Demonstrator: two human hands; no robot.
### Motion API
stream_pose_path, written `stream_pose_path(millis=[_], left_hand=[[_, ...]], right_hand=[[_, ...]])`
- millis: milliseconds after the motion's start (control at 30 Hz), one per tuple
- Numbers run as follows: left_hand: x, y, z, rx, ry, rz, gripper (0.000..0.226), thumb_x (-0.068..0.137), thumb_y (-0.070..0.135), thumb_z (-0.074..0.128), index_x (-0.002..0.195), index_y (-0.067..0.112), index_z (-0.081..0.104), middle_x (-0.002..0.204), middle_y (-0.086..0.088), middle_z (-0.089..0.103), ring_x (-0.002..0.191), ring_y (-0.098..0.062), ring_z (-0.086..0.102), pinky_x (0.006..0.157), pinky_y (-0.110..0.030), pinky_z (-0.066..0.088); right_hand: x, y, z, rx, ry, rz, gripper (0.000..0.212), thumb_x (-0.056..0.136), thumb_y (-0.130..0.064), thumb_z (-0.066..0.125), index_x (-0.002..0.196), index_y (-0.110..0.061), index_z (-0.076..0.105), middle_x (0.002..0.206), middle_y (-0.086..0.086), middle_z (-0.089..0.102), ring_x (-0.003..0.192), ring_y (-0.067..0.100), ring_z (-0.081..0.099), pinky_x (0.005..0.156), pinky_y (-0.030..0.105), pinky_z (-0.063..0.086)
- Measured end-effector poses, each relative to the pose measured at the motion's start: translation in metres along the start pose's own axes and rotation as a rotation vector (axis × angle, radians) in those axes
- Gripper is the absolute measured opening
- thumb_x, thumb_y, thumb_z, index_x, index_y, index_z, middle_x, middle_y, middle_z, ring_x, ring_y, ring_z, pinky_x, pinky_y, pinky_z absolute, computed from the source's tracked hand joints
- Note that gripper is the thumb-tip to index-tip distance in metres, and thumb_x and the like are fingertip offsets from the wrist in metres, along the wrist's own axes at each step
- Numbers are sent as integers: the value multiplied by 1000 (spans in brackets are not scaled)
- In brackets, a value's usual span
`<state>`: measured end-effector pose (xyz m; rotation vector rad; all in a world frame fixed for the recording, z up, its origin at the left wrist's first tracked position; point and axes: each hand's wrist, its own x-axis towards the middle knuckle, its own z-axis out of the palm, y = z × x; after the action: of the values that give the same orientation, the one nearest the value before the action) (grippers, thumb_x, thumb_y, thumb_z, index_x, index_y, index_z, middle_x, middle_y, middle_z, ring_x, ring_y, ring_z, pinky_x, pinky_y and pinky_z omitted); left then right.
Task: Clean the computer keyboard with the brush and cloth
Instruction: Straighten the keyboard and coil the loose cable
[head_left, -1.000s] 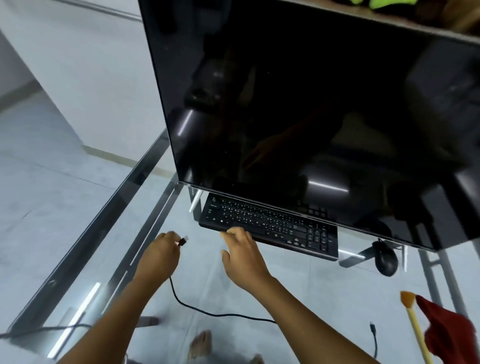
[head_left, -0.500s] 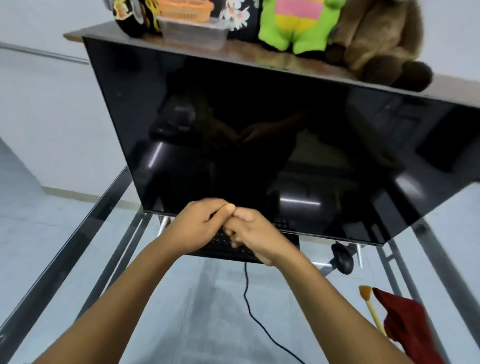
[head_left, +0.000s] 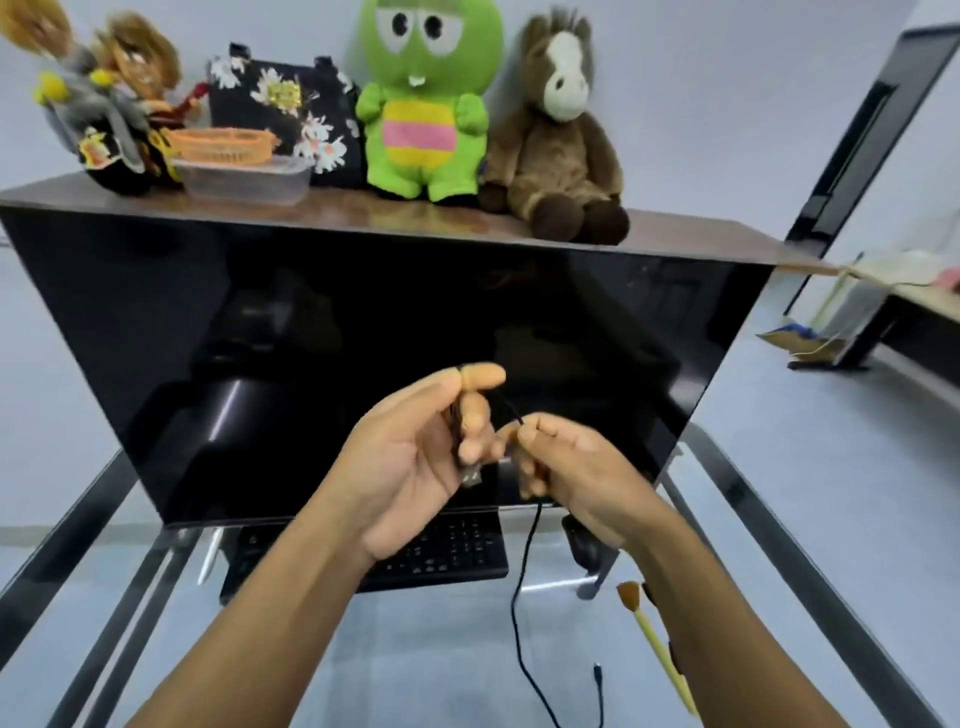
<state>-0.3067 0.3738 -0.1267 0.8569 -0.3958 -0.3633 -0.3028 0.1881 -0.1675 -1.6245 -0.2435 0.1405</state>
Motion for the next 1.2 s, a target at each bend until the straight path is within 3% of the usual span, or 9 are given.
stream_pose_path(millis=[167, 300, 400, 500, 567, 833, 933, 1100, 1200], left_hand=[[40, 10, 24, 110, 222, 366, 25, 103, 16, 39, 108, 6, 61, 75, 2, 68, 67, -10, 61, 76, -22, 51], [57, 4, 7, 1120, 275, 528, 17, 100, 14, 49, 99, 14, 66, 75, 6, 72, 79, -3, 67, 80, -16, 48], [45, -13, -13, 1675, 41, 296, 20, 98, 27, 49, 85, 20, 62, 66, 9, 64, 76, -5, 58, 78, -35, 50], [21, -18, -16, 1178, -41, -22, 38, 101, 38, 41, 76, 16, 60, 51, 3, 44, 50, -15, 42, 54, -30, 44], [7, -13, -10, 832, -53, -91, 45, 101, 39, 37, 76, 11, 62, 48, -1, 35, 48, -17, 36, 60, -22, 44], [-4, 26, 47, 79, -4, 148, 29, 100, 23, 39, 83, 7, 56, 55, 1, 28, 44, -13, 30, 67, -34, 46], [15, 25, 59, 268, 212, 372, 26, 102, 19, 37, 86, 7, 53, 57, -1, 48, 53, -18, 55, 79, -30, 55], [36, 10, 3, 1711, 301, 479, 23, 100, 31, 44, 79, 21, 49, 70, 8, 60, 64, -5, 57, 61, -25, 48], [22, -7, -18, 1525, 309, 360, 41, 95, 51, 34, 70, 25, 53, 54, 8, 53, 48, -7, 49, 48, -27, 41]], right_hand=[[-25, 5, -7, -165, -99, 95, 22, 101, -10, 43, 110, -2, 61, 68, 3, 49, 63, 22, 48, 61, 23, 46], [-33, -9, -10, -395, -201, 90, 22, 101, -24, 45, 106, -22, 66, 66, -4, 47, 62, 15, 45, 62, 28, 46], [-26, -36, -16, -609, -170, -46, 19, 98, -28, 49, 100, -32, 68, 69, 2, 50, 61, 14, 44, 59, 32, 41], [-13, -68, -25, -643, -118, -205, 17, 97, -18, 54, 94, -26, 69, 69, -12, 61, 60, -1, 51, 58, 18, 42], [-1, -79, -32, -551, -83, -244, 18, 98, -13, 53, 94, -22, 68, 64, -17, 59, 59, 1, 51, 59, 14, 42], [26, -41, -12, -416, -85, -239, 24, 98, -42, 42, 87, -31, 60, 68, -4, 46, 61, 10, 44, 57, 34, 42], [19, -30, 5, -644, -213, -191, 19, 100, -39, 41, 86, -29, 47, 70, -8, 50, 60, 1, 42, 60, 28, 39], [11, -52, 12, -789, -275, -223, 13, 101, -36, 42, 94, -28, 49, 73, -9, 55, 58, 4, 46, 57, 24, 40], [24, -69, -1, -777, -210, -330, 14, 99, -28, 51, 93, -24, 62, 83, -13, 63, 76, 1, 59, 70, 21, 48]])
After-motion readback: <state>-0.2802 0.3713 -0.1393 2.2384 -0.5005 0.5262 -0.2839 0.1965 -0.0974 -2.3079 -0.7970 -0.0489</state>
